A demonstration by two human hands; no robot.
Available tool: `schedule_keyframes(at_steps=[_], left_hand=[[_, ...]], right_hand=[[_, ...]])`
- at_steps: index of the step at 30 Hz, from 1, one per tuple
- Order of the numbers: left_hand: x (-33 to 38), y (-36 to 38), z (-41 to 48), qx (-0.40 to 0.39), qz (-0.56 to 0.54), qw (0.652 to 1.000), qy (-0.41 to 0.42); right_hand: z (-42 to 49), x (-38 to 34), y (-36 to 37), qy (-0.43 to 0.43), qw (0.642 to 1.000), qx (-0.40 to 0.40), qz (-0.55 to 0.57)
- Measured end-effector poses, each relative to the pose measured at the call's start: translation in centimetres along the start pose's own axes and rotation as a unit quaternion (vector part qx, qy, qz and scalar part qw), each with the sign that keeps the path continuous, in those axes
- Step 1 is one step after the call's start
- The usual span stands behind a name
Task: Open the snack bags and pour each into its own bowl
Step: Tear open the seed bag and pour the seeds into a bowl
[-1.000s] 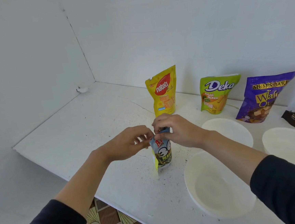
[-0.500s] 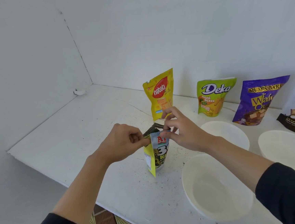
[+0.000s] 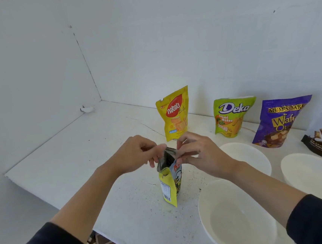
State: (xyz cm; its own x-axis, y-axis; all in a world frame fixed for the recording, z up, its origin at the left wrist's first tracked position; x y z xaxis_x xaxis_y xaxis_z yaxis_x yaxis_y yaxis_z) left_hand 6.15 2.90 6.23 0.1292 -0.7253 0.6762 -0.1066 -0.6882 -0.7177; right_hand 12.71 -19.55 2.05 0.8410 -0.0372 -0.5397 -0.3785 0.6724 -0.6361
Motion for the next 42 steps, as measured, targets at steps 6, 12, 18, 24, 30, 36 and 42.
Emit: schedule_keyframes(at_steps=[6, 12, 18, 24, 30, 36, 42], left_hand=[[1.3, 0.7, 0.9, 0.004, 0.061, 0.995, -0.082], [1.0, -0.4, 0.5, 0.116, 0.051, 0.989, -0.073], [-0.2, 2.9, 1.1, 0.065, -0.067, 0.989, -0.116], [0.2, 2.4, 2.6, 0.106, -0.161, 0.969, -0.157], [-1.4, 1.9, 2.7, 0.066, -0.311, 0.934, -0.161], [-3.5, 6.7, -0.1, 0.0, -0.392, 0.916, -0.089], [-4.6, 11.2, -1.8, -0.011, -0.347, 0.937, -0.048]], right_hand=[[0.3, -0.2, -0.5, 0.003, 0.998, -0.045, -0.053], [0.2, -0.2, -1.6, 0.038, 0.989, -0.11, -0.092], [0.2, 0.0, -0.3, 0.031, 0.992, -0.084, -0.083], [0.7, -0.2, 0.6, 0.036, 0.991, -0.122, -0.05], [1.0, -0.2, -0.1, 0.051, 0.991, -0.097, -0.082], [0.4, -0.1, 0.4, 0.085, 0.993, -0.063, -0.052], [1.1, -2.5, 1.6, 0.115, 0.987, -0.091, -0.06]])
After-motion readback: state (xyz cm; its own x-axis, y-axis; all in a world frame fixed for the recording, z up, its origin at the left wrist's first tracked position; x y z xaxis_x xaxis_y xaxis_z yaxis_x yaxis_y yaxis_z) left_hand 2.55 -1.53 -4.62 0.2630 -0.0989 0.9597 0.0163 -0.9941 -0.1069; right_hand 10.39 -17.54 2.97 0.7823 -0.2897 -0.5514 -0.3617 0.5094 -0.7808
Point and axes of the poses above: each hand's wrist, its own z-axis towards the middle knuckle, its own y-axis out of the palm, x = y × z, the point moved 1 cm from there along z, towards the middle knuckle, and after that the axes turned 12 degrees about -y, right-handed, at the moved point
